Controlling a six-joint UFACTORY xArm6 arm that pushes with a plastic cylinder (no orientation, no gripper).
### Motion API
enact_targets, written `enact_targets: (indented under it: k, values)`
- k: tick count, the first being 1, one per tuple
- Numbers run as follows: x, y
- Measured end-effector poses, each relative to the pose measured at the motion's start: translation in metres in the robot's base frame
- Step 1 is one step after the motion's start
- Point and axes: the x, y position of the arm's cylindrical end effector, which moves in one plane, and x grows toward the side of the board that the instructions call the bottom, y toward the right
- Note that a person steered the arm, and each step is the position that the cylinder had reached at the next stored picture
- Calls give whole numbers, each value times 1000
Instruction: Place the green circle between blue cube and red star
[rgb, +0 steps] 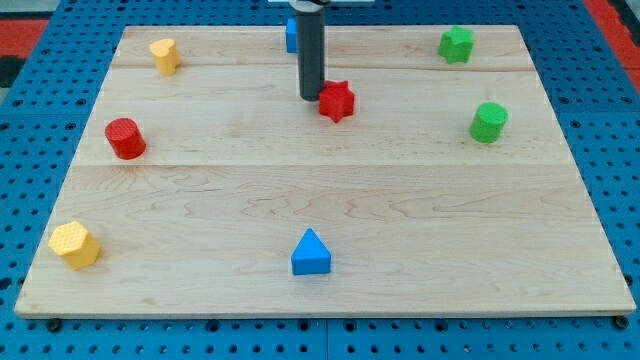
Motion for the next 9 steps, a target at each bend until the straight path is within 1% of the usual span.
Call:
enact_targets:
  k: [1,2,3,4,5,6,7,8,9]
  values:
    - [-23,53]
    - [-31,144]
    - [-16,238]
    - [48,271]
    - [65,251]
    - [59,229]
    - [70,229]
    - [68,196]
    - [44,206]
